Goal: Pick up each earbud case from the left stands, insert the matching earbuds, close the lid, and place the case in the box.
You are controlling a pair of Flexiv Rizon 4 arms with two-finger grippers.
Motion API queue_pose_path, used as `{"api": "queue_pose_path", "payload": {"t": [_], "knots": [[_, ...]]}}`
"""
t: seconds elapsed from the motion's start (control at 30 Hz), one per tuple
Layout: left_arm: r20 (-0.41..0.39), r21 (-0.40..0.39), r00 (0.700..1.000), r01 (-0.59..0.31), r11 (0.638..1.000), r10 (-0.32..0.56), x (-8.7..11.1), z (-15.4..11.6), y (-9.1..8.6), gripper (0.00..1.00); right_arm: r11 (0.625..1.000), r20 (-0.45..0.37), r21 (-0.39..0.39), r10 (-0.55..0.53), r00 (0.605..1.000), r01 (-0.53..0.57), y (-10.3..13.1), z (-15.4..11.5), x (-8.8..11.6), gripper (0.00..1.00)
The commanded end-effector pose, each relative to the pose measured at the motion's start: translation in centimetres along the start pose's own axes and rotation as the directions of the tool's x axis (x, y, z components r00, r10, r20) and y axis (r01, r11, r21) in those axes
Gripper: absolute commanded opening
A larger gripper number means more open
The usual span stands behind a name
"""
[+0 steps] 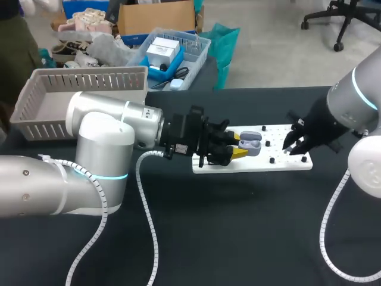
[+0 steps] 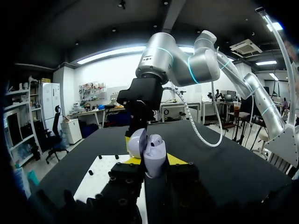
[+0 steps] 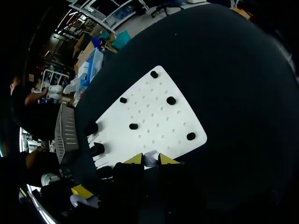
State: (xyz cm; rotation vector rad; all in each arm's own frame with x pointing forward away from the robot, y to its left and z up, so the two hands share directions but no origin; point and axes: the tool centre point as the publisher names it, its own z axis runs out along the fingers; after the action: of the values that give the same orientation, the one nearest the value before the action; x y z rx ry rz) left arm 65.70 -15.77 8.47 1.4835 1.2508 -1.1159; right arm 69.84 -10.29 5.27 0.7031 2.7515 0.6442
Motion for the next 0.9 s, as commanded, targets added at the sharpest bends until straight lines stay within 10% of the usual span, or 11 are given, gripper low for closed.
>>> {"api": "queue_pose_path", "payload": {"t": [0.03, 0.9], "knots": [[0.000, -0.003, 1.000, -0.001, 1.000, 0.001, 0.0, 0.0, -0.1, 0.00, 1.000, 0.042, 0.014, -0.011, 0.999, 0.010, -0.2, -2.7, 0.4, 0.00], [0.000, -0.003, 1.000, -0.001, 1.000, 0.001, 0.0, 0.0, -0.1, 0.00, 0.968, 0.094, 0.175, -0.197, 0.976, 0.179, 5.6, -12.6, 5.4, 0.00]]}}
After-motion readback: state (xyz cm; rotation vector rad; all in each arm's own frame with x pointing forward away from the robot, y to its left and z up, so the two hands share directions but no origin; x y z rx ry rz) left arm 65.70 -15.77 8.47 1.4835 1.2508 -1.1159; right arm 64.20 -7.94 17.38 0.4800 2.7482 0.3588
